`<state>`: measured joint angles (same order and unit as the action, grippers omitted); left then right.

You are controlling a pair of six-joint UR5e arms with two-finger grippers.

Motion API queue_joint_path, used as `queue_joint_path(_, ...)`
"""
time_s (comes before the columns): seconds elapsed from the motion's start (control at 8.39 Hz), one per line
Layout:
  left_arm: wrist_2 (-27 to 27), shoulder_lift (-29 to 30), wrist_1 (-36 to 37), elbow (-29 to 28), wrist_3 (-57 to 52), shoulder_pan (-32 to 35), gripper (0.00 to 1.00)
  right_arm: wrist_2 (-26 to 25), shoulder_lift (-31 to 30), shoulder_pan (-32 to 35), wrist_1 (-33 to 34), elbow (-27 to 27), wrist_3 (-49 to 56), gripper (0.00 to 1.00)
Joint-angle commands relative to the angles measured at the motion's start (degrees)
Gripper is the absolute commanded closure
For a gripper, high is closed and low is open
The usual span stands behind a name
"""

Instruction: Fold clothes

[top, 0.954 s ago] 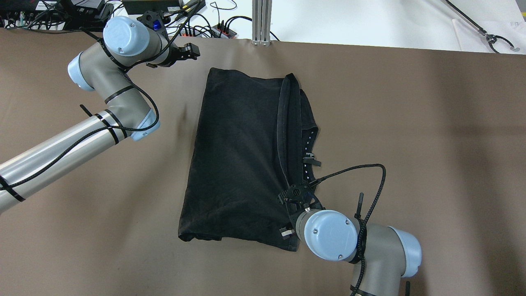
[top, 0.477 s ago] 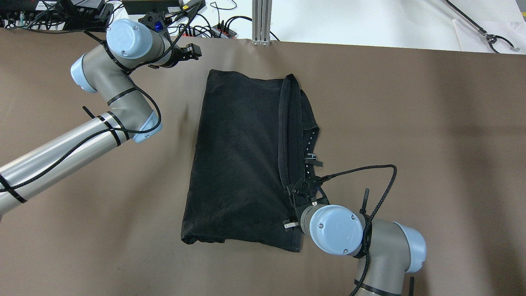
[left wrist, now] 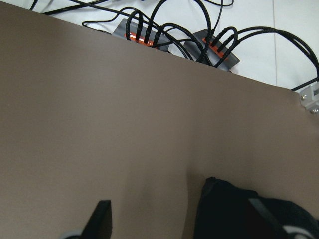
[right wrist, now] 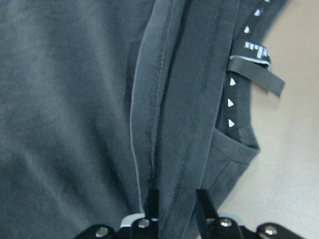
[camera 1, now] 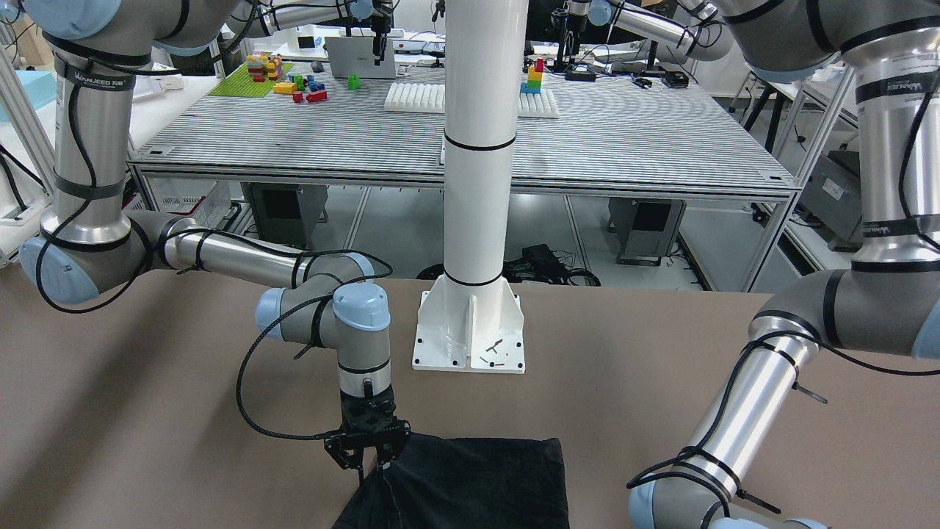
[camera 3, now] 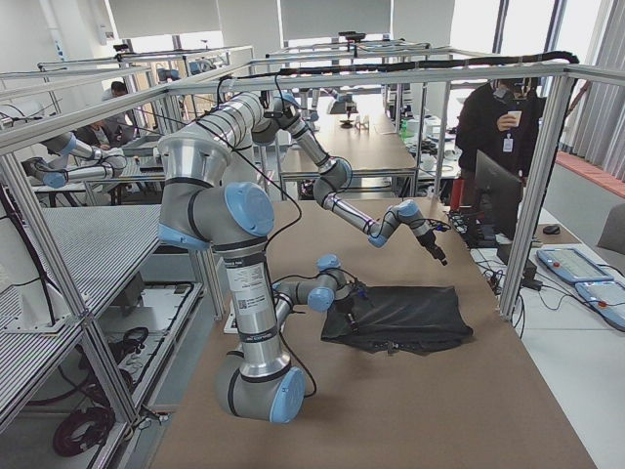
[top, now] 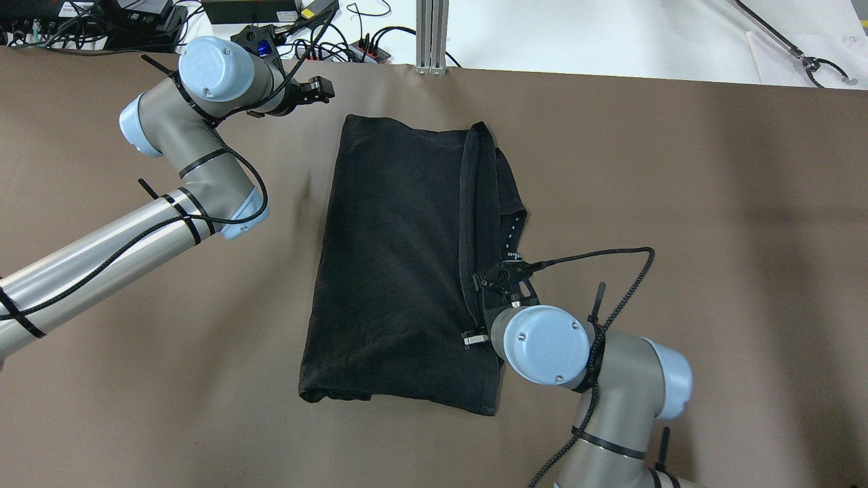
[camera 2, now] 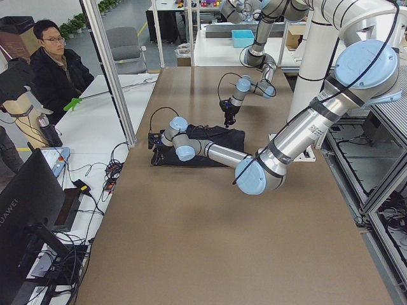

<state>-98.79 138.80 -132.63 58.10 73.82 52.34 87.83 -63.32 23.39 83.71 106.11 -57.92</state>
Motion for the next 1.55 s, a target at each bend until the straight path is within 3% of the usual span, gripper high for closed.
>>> queue_joint_path(0.0, 0.0, -0.1, 0.0, 0.0, -0.1, -0.2, 0.06, 0.0, 9.9, 1.7, -1.6, -12.0, 0.4, 0.06)
queue_joint_path(0.36, 0.0, -0.2, 0.0, 0.0, -0.2, -0.3, 0.06, 0.1, 9.8, 3.0, -2.8, -13.0, 1.8, 0.10)
queue_joint_path(0.48, 0.0, -0.2, -0.1, 0.0, -0.2, -0.3, 0.06, 0.0, 9.8, 2.9, -2.8, -13.2, 1.8, 0.30)
queue_joint_path(0.6, 0.0, -0.3, -0.1, 0.0, -0.2, -0.3, 0.06, 0.0, 9.7, 2.9, -2.8, -14.0, 1.7, 0.40)
queue_joint_path(0.72, 0.0, -0.3, -0.1, 0.0, -0.2, -0.3, 0.06, 0.1, 9.9, 2.8, -2.8, -14.7, 1.5, 0.42)
queue_joint_path(0.83, 0.0, -0.4, -0.1, 0.0, -0.2, -0.3, 0.06, 0.3, 10.0, 2.8, -2.8, -14.6, 1.8, 0.61)
queue_joint_path(0.95, 0.0, -0.4, -0.1, 0.0, -0.2, -0.3, 0.06, 0.5, 10.0, 2.8, -2.8, -14.6, 1.8, 1.00)
queue_joint_path(1.43, 0.0, -0.9, -0.1, 0.0, -0.3, -0.4, 0.06, 2.4, 10.0, 5.3, -2.8, -14.0, 6.0, 1.00)
